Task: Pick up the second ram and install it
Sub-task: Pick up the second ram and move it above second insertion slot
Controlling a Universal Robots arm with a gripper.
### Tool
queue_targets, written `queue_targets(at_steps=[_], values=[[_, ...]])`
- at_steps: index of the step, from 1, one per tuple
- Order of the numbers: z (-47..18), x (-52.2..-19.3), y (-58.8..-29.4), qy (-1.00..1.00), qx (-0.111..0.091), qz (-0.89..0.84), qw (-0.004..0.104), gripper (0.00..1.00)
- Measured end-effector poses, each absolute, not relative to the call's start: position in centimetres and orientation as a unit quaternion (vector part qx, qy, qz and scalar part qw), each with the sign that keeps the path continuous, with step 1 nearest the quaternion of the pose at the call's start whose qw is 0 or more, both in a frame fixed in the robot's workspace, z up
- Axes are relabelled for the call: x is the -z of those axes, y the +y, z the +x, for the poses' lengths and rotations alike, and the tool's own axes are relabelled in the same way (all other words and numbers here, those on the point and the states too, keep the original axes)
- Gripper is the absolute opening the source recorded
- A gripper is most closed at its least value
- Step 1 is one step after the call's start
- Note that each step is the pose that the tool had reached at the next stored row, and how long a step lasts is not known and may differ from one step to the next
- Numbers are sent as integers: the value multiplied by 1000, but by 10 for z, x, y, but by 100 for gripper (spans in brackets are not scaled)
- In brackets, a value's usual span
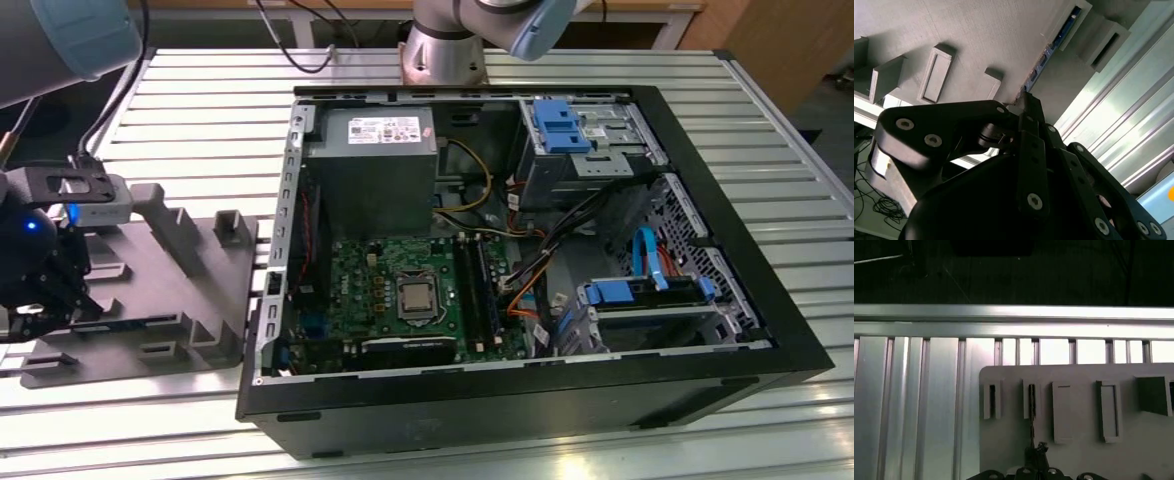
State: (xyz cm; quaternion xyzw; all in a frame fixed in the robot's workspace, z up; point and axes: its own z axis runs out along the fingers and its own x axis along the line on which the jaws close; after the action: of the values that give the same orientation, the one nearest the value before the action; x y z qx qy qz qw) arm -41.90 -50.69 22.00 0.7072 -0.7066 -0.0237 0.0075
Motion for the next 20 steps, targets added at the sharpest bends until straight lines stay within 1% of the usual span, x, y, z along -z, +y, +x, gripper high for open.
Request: queue_targets(at_steps=[20], values=[[-419, -215, -507, -697, 24, 717, 8, 11]])
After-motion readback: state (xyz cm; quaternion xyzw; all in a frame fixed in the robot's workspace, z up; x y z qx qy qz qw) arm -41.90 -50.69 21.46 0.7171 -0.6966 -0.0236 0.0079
